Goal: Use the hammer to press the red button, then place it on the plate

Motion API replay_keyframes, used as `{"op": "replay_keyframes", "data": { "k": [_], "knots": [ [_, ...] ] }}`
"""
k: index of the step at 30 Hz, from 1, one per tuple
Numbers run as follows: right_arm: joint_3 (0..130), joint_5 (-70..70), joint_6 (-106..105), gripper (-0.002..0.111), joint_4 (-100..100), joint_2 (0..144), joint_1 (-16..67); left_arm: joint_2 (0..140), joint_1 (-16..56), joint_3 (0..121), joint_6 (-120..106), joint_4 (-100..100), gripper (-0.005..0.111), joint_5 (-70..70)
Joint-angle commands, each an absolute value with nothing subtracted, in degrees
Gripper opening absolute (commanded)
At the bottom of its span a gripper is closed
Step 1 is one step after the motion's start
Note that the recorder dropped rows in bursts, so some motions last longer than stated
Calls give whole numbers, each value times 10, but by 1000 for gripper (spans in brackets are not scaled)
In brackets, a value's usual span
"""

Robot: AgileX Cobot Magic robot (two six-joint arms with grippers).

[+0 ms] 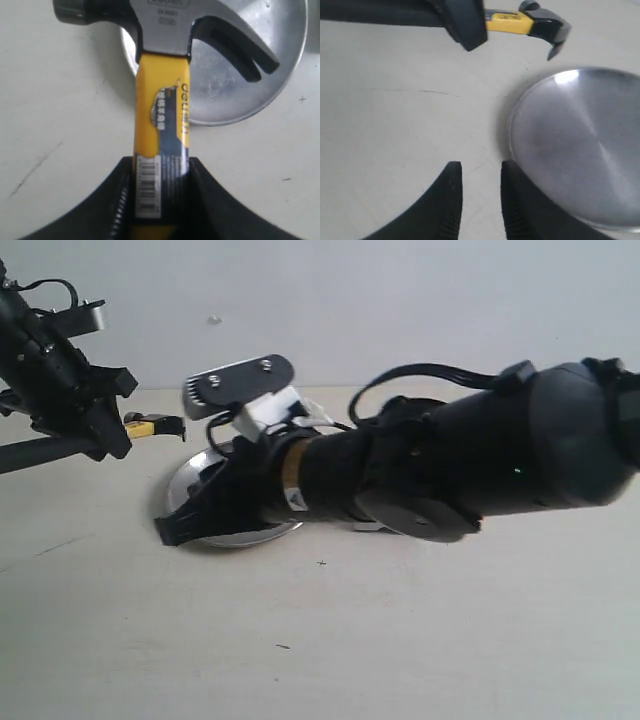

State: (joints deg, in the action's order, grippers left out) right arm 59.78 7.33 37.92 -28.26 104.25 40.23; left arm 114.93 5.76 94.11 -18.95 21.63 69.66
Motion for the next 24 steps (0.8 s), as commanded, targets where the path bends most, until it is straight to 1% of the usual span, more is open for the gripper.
{"op": "replay_keyframes", "data": {
  "k": [1,2,3,5,8,10,11,12,13,16,19,24],
  "knots": [
    [498,221,386,24,-178,1005,368,1108,63,893,-193,262,0,642],
    [480,247,386,23,-161,1000,365,1104,67,886,-193,262,0,634],
    [440,304,386,22,-120,992,363,1096,75,873,-193,262,0,623],
    [406,348,391,22,-101,990,363,1087,94,857,-193,277,0,595],
    [385,368,421,22,-100,988,363,1081,123,845,-191,286,0,549],
    [378,388,447,20,-107,983,363,1081,134,845,-190,294,0,532],
    [376,399,458,18,-110,980,363,1081,139,845,-189,300,0,524],
    [376,410,472,8,-124,969,363,1081,147,844,-187,309,0,506],
    [376,412,471,0,-122,962,363,1081,157,840,-187,312,0,487],
    [376,403,529,0,-119,960,339,1081,164,826,-190,321,0,460],
    [382,436,605,0,-126,986,328,1078,165,825,-195,321,0,457],
    [435,450,722,0,-242,1041,328,1071,167,825,-228,370,0,441]
  ]
}}
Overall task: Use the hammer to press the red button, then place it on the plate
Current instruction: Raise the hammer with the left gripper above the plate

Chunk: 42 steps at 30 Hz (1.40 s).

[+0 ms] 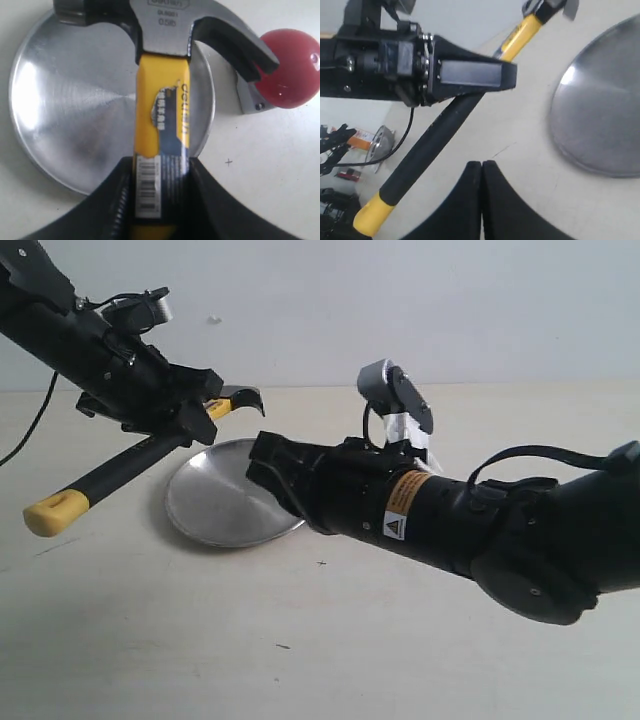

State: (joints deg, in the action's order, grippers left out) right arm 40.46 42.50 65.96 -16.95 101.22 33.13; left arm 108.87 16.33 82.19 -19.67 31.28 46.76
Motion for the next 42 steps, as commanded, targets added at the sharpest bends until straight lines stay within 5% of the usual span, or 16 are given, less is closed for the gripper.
{"op": "replay_keyframes", "data": {
  "k": [1,3,10,17,42],
  "knots": [
    [441,451,727,0,-243,1047,328,1071,167,825,-243,392,0,440],
    [445,451,725,2,-226,1050,328,1071,168,819,-273,434,0,431],
    [445,452,671,47,-153,1052,330,1071,176,780,-393,535,0,363],
    [445,452,673,69,-155,1059,333,1071,176,780,-524,684,0,385],
    [497,457,686,69,-150,1068,360,1071,176,780,-613,804,0,467]
  ]
}}
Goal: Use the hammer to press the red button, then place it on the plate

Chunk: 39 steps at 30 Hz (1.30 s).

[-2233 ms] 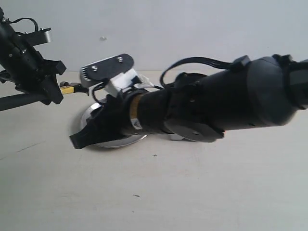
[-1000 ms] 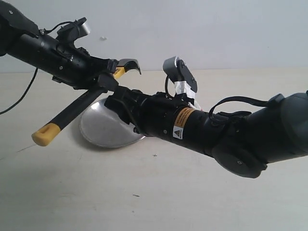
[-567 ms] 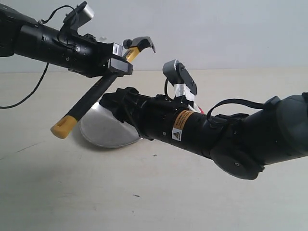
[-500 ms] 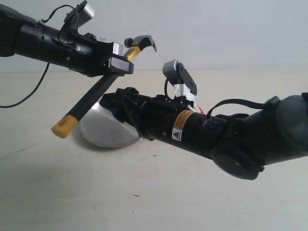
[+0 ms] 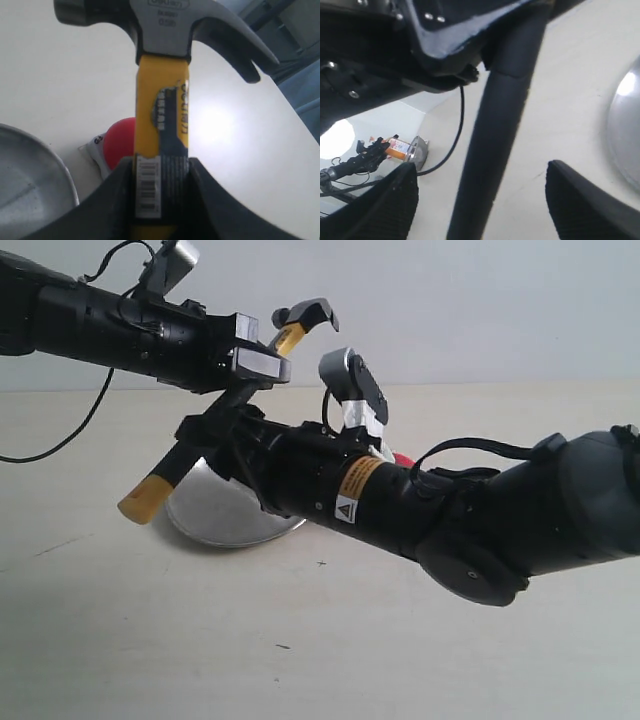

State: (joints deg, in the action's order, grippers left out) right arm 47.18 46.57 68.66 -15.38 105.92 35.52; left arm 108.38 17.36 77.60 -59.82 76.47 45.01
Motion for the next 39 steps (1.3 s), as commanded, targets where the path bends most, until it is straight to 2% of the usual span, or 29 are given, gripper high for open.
{"op": "replay_keyframes", "data": {
  "k": [1,5,22,25,31,39],
  "knots": [
    [503,445,686,69,-150,1071,360,1071,176,780,-613,804,0,471],
    [521,400,686,69,-146,1087,360,1071,176,780,-613,804,0,477],
    [564,403,701,69,-133,1120,360,1071,172,780,-629,833,0,511],
    [564,395,701,67,-134,1120,360,1071,172,780,-637,833,0,523],
    [564,394,701,54,-134,1120,360,1071,172,780,-638,839,0,540],
    [564,393,701,56,-142,1120,360,1071,172,780,-638,842,0,554]
  ]
}}
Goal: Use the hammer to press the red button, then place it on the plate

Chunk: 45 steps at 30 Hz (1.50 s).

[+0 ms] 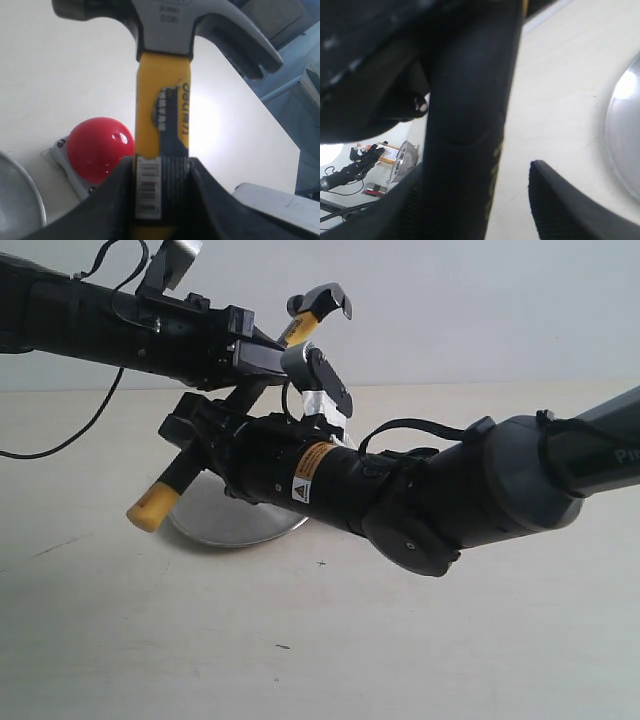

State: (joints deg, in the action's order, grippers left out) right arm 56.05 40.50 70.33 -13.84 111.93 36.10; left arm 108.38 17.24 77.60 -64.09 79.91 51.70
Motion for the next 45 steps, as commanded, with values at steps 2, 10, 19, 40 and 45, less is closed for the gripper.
{"op": "replay_keyframes", "data": {
  "k": [2,10,19,40,45],
  "knots": [
    [564,393,701,55,-154,1120,360,1071,172,780,-638,842,0,557],
    [564,394,701,47,-164,1120,360,1071,172,780,-641,858,0,574],
    [564,387,687,0,-211,1120,360,1071,167,780,-642,843,0,589],
    [564,374,671,0,-227,1120,360,1071,125,780,-595,751,44,641],
    [564,372,671,0,-230,1120,360,1071,123,780,-595,751,44,642]
  ]
}}
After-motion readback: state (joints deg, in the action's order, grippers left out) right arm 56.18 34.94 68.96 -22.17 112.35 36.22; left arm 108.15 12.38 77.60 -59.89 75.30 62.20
